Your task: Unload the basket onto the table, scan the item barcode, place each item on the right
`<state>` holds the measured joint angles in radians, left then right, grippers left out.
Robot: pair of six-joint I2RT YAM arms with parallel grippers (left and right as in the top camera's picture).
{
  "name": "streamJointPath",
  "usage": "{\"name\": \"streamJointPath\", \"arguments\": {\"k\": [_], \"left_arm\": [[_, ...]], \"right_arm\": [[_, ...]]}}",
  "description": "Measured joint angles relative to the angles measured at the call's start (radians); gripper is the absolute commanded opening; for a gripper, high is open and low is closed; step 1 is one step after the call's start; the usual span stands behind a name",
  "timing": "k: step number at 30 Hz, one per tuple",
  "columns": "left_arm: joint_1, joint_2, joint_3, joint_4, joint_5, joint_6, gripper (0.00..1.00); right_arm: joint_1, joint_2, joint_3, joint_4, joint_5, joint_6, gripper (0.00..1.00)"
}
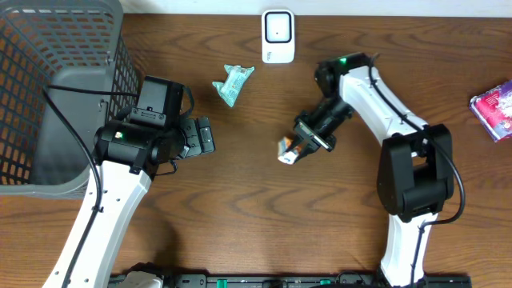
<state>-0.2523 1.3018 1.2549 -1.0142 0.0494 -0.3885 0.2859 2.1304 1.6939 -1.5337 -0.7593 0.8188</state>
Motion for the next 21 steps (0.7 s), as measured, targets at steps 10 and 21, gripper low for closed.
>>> {"name": "streamJointPath", "arguments": {"k": [10,21], "left_arm": [[0.0,0.0,0.0,0.0,0.0,0.0,0.98],[0.0,0.0,0.0,0.0,0.0,0.0,0.98]], "right_arm": [[0.003,0.0,0.0,0.063,0.183,0.426,0.11],[0.129,0.0,0.004,0.659,0.253,0.503,0.68]]}}
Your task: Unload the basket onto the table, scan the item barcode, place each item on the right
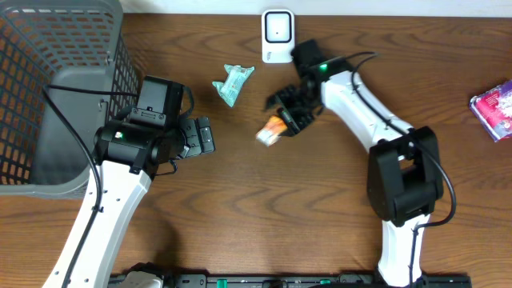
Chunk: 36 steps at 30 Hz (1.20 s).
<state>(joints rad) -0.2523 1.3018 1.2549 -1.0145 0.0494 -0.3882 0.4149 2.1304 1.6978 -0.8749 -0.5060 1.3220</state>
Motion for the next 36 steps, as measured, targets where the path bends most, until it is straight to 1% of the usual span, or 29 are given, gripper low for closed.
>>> {"name": "streamJointPath", "arguments": {"k": [1,3,7,8,9,10,11,12,13,16,17,18,19,21,24,25,26,27,30,32,34,35,36], "left_arm": [[0.0,0.0,0.0,0.0,0.0,0.0,0.98],[0.0,0.0,0.0,0.0,0.0,0.0,0.98],[0.0,0.0,0.0,0.0,0.0,0.0,0.98],[0.0,0.0,0.0,0.0,0.0,0.0,0.98],[0.0,0.0,0.0,0.0,0.0,0.0,0.98],[0.0,0.0,0.0,0.001,0.0,0.0,0.98],[0.0,0.0,0.0,-0.001,0.0,0.0,0.98],[0.0,0.0,0.0,0.0,0.0,0.0,0.98],[0.0,0.0,0.0,0.0,0.0,0.0,0.98],[0.0,0.0,0.0,0.0,0.0,0.0,0.98],[0.0,0.0,0.0,0.0,0.0,0.0,0.98],[0.0,0.0,0.0,0.0,0.0,0.0,0.98],[0.0,0.0,0.0,0.0,0.0,0.0,0.98],[0.0,0.0,0.0,0.0,0.0,0.0,0.98],[0.0,0.0,0.0,0.0,0.0,0.0,0.98],[0.0,0.0,0.0,0.001,0.0,0.0,0.98],[0.0,0.0,0.0,0.0,0.0,0.0,0.98],[0.0,0.0,0.0,0.0,0.0,0.0,0.98],[0.0,0.0,0.0,0.001,0.0,0.0,0.98],[0.0,0.0,0.0,0.0,0.0,0.0,0.98],[0.0,0.0,0.0,0.0,0.0,0.0,0.98],[0.0,0.0,0.0,0.0,0.0,0.0,0.98],[0.0,0.0,0.0,0.0,0.0,0.0,0.98]], "right_arm": [[0.013,0.0,0.001,0.041,-0.003,-0.018,0.99],[0.038,0.0,0.002,0.12,-0.017,-0.083,0.99],[0.046,-0.002,0.002,0.163,-0.025,-0.158,0.99],[0.042,-0.002,0.002,0.202,-0.023,-0.202,0.99],[0.036,-0.002,0.001,0.272,-0.021,-0.28,0.99],[0.034,-0.003,0.001,0.325,-0.02,-0.378,0.95],[0.029,-0.003,0.002,0.364,-0.017,-0.465,0.86],[0.026,-0.004,0.004,0.393,-0.012,-0.571,0.8],[0.023,-0.007,0.004,0.396,-0.009,-0.629,0.75],[0.023,-0.009,0.004,0.374,0.026,-0.805,0.56],[0.027,-0.009,0.004,0.358,0.04,-0.846,0.52],[0.031,-0.009,0.004,0.344,0.054,-0.88,0.47],[0.037,-0.009,0.004,0.323,0.067,-0.922,0.44],[0.058,-0.006,0.004,0.28,0.1,-1.015,0.43],[0.085,0.007,0.004,0.218,0.14,-1.119,0.44],[0.093,0.013,0.003,0.194,0.152,-1.146,0.47],[0.098,0.017,0.003,0.168,0.167,-1.171,0.48],[0.102,0.019,0.003,0.143,0.178,-1.191,0.47],[0.103,0.021,0.003,0.061,0.217,-1.238,0.41],[0.1,0.021,0.003,-0.003,0.239,-1.272,0.41],[0.097,0.021,0.003,-0.072,0.262,-1.3,0.35],[0.096,0.021,0.003,-0.091,0.267,-1.305,0.3],[0.095,0.021,0.003,-0.125,0.274,-1.316,0.22]]}}
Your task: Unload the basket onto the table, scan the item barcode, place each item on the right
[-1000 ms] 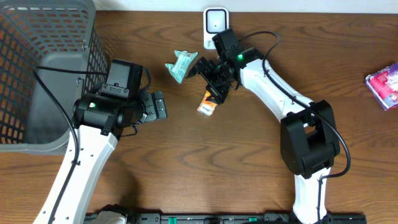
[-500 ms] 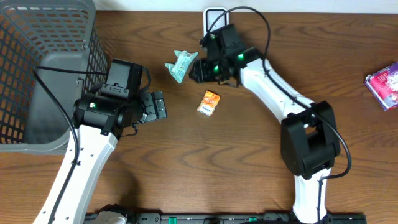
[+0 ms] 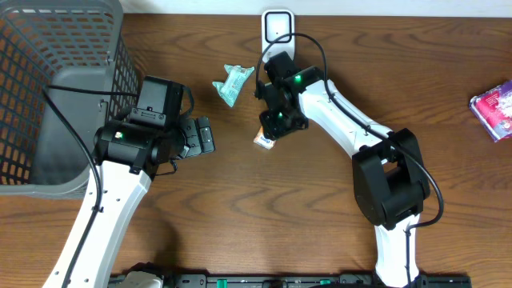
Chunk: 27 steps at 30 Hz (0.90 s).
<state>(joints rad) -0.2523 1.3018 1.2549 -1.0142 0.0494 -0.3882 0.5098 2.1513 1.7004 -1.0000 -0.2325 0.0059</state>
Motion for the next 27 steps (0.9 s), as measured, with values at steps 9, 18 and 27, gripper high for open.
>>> {"name": "streamJointPath", "arguments": {"k": [9,18,27], "left_arm": [[0.0,0.0,0.0,0.0,0.0,0.0,0.98],[0.0,0.0,0.0,0.0,0.0,0.0,0.98],[0.0,0.0,0.0,0.0,0.0,0.0,0.98]], "right_arm": [[0.001,0.0,0.0,-0.084,0.007,0.024,0.03],[0.001,-0.002,0.018,0.331,0.016,0.039,0.01],[0.001,-0.001,-0.021,0.384,0.018,0.039,0.01]]}}
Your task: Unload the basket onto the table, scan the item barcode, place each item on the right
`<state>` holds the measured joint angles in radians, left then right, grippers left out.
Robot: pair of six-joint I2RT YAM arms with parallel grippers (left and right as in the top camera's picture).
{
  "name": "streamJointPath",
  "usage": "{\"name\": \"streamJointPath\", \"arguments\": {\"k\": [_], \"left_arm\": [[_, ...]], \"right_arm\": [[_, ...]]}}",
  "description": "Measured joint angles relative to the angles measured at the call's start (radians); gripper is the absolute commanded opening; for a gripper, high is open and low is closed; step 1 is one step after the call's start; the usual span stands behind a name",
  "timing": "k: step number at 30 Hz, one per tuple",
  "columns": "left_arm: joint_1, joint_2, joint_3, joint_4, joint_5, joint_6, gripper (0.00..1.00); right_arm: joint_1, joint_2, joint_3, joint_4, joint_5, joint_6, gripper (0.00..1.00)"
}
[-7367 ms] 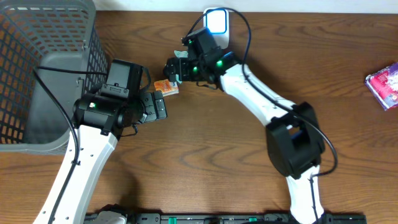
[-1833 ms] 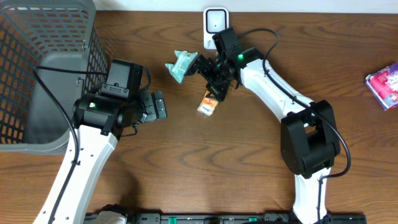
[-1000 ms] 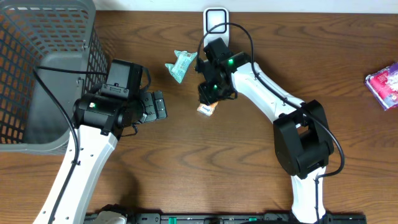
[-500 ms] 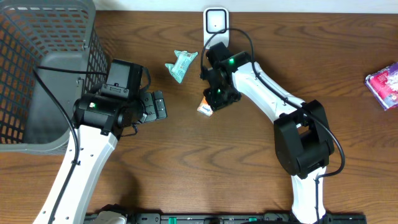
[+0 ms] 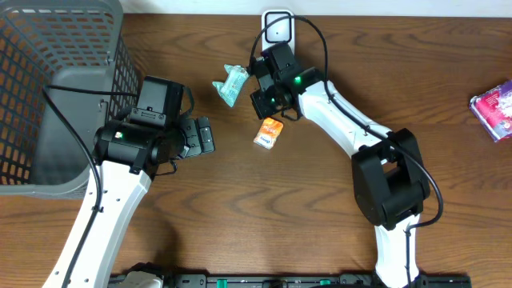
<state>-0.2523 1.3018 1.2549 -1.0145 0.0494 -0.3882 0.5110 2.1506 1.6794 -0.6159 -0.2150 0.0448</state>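
Note:
A small orange-and-white packet (image 5: pixel 269 133) hangs just below my right gripper (image 5: pixel 271 119), which looks shut on the packet's upper end. The gripper's fingers are mostly hidden under the wrist. Close behind that wrist, at the table's far edge, the white barcode scanner (image 5: pixel 278 30) is partly covered by a cable. My left gripper (image 5: pixel 202 136) rests open at mid-left with nothing between its fingers, well left of the packet.
A teal crumpled packet (image 5: pixel 232 82) lies just left of the right wrist. A grey mesh basket (image 5: pixel 56 88) fills the far left. A purple packet (image 5: pixel 496 108) sits at the right edge.
The right gripper has shifted slightly toward the scanner and turned, so the orange packet now shows more fully below it. The left arm has not moved.
The right gripper first held the orange packet at mid-table, right of centre. It then had it nearer the scanner, then left of the scanner's front with the packet mostly hidden. Now the packet shows below the wrist, in front of the scanner. The left arm stayed still throughout.

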Motion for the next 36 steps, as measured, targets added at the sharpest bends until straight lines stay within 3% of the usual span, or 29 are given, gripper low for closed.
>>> {"name": "streamJointPath", "arguments": {"k": [12,18,28,34,36], "left_arm": [[0.0,0.0,0.0,0.0,0.0,0.0,0.98],[0.0,0.0,0.0,0.0,0.0,0.0,0.98],[0.0,0.0,0.0,0.0,0.0,0.0,0.98],[0.0,0.0,0.0,0.0,0.0,0.0,0.98],[0.0,0.0,0.0,0.0,0.0,0.0,0.98]], "right_arm": [[0.0,0.035,-0.035,-0.056,0.082,0.0,0.01],[-0.001,0.035,-0.037,-0.187,0.114,0.0,0.01],[-0.001,0.035,-0.038,-0.541,0.064,0.077,0.01],[-0.005,0.035,-0.035,-0.551,0.003,0.077,0.02],[-0.018,0.035,-0.02,-0.555,-0.006,0.081,0.08]]}}
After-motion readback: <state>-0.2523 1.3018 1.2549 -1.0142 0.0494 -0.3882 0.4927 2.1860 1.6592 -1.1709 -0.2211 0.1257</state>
